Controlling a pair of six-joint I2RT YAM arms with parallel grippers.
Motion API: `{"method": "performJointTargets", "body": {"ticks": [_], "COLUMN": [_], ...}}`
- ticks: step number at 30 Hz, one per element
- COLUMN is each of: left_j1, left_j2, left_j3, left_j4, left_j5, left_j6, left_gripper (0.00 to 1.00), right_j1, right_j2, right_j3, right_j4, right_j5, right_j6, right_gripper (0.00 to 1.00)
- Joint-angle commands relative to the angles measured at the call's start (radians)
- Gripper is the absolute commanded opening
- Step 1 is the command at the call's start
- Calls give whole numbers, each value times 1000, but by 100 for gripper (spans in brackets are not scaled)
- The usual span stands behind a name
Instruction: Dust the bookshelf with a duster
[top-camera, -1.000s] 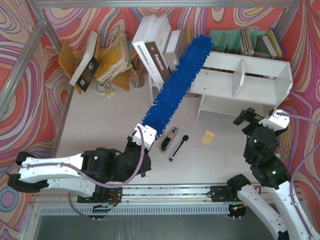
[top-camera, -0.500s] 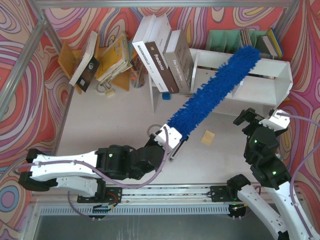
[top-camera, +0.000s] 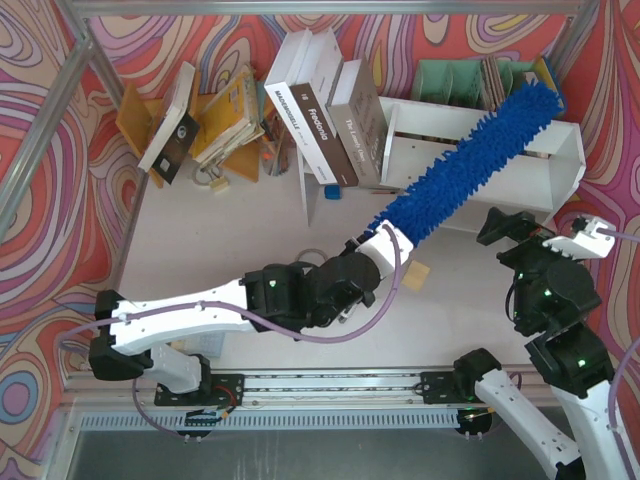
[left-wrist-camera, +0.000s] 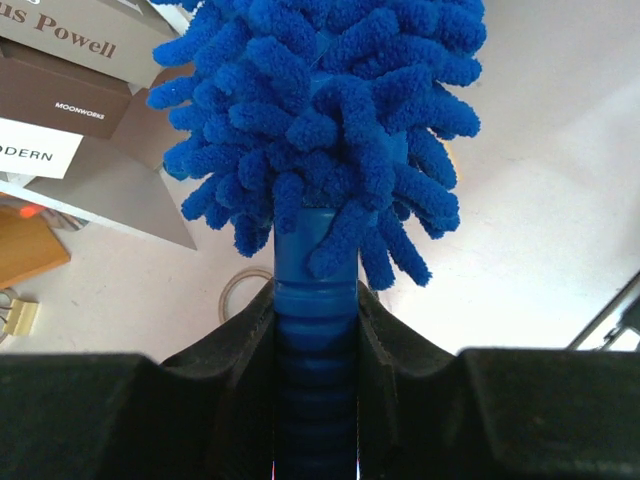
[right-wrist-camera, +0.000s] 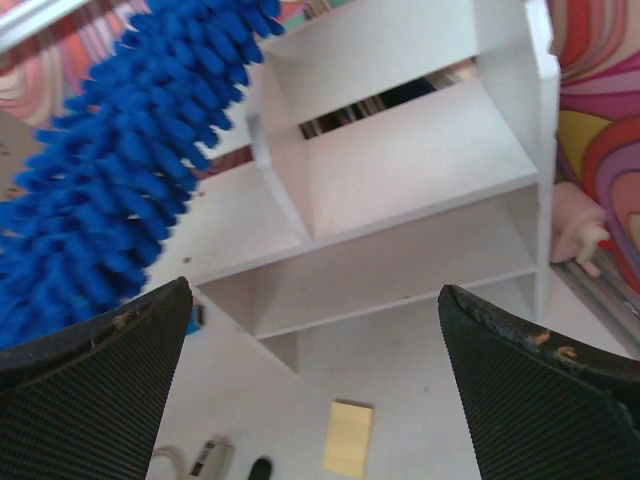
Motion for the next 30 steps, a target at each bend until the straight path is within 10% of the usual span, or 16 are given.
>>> {"method": "performJointTargets", "body": {"ticks": [1, 11, 30], "left_j1": [51, 104, 37], "left_j2": [10, -56, -253], "left_j3": [49, -67, -350], "left_j4": [63, 167, 368], "left_j5": [63, 135, 312], "left_j6": [41, 122, 76], "left_gripper": [0, 0, 0], "right_j1": [-1, 0, 0], "right_j2": [7, 65, 112], "right_j3": [71, 143, -32], "right_j4": [-49, -190, 134], "right_j5": [-142, -301, -483], "right_j6": [31, 347, 590], "right_gripper": [99, 99, 97]}}
